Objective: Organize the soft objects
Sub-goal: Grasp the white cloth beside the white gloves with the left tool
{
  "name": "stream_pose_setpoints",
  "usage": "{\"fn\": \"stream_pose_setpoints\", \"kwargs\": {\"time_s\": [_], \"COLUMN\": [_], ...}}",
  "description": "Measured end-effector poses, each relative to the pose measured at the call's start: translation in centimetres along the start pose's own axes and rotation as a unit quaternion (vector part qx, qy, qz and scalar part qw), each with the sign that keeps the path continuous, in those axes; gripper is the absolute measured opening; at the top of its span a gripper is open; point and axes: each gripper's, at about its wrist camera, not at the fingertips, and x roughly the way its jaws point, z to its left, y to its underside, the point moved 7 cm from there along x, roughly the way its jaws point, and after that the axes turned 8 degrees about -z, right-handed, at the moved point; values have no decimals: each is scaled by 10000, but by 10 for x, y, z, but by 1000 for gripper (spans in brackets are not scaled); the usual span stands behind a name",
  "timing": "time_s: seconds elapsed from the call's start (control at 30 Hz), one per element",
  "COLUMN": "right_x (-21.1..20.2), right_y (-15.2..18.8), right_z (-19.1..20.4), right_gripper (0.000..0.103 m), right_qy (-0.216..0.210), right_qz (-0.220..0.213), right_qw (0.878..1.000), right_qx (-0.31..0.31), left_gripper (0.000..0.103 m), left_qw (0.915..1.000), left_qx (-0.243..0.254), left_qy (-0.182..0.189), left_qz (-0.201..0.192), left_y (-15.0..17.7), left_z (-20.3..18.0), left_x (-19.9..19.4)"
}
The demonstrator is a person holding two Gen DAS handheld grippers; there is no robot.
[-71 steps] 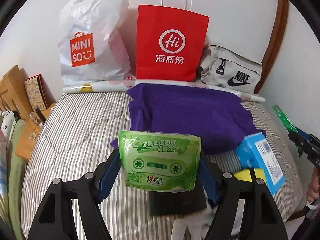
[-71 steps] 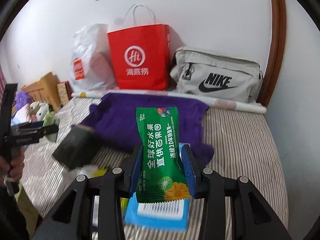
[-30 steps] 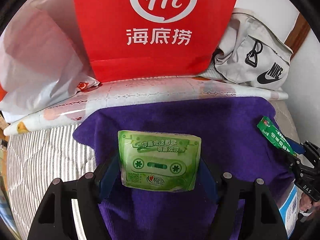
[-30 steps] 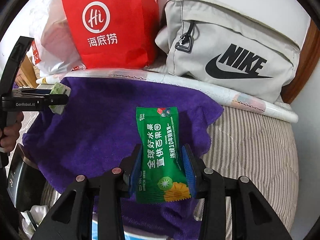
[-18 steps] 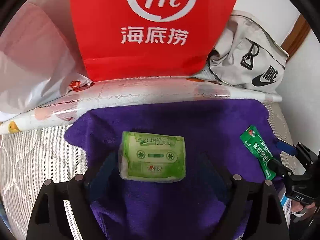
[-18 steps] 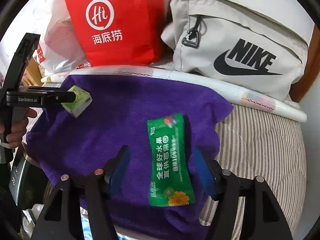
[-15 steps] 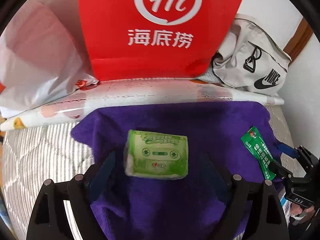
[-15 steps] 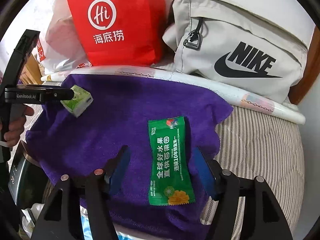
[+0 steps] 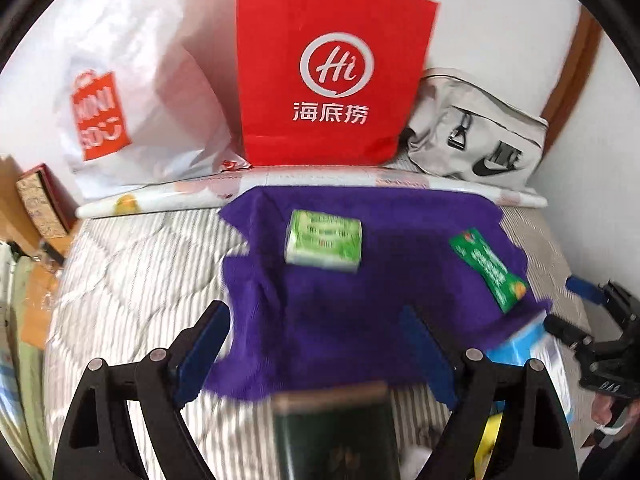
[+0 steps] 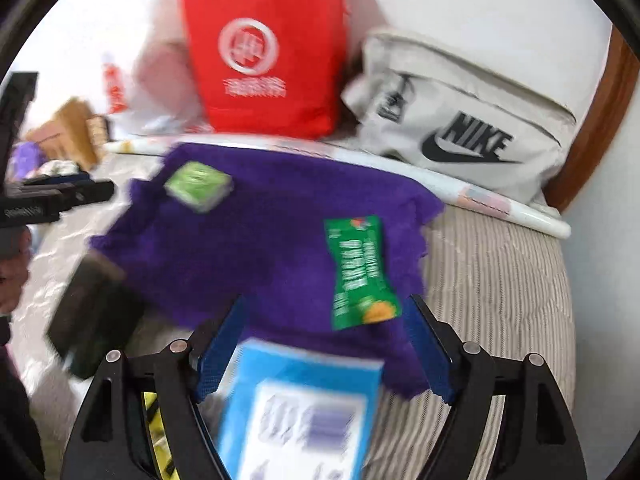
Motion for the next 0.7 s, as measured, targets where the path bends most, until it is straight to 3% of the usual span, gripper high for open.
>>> {"fn": "stream_pose_setpoints", "kwargs": {"time_s": [0.17,0.3,0.47,0.7], "right_x": [-42,-66,-98,-122], "right_y": [16,38,66,106], "right_z": [13,25,41,56], "right_gripper": [80,80,80,80], "right_qy": [-425,-975,-368,-310], "right_qz": [-365,-336,-531,-629], "right_qw": [9975,9902,9966,9959], "right_qx": [442,945,505,566], "left_gripper": [86,86,86,86], "left_qw": [9981,9977,9991,9977], "left_qx": [-316,-409,-171,252], "left_qy": [463,440,334,601], "left_qz": [-256,-319,-210,-160], "left_y": [31,61,103,162], "left_z": [-7,-7,-12,-34], "left_x": [-48,-79,-102,-121]}}
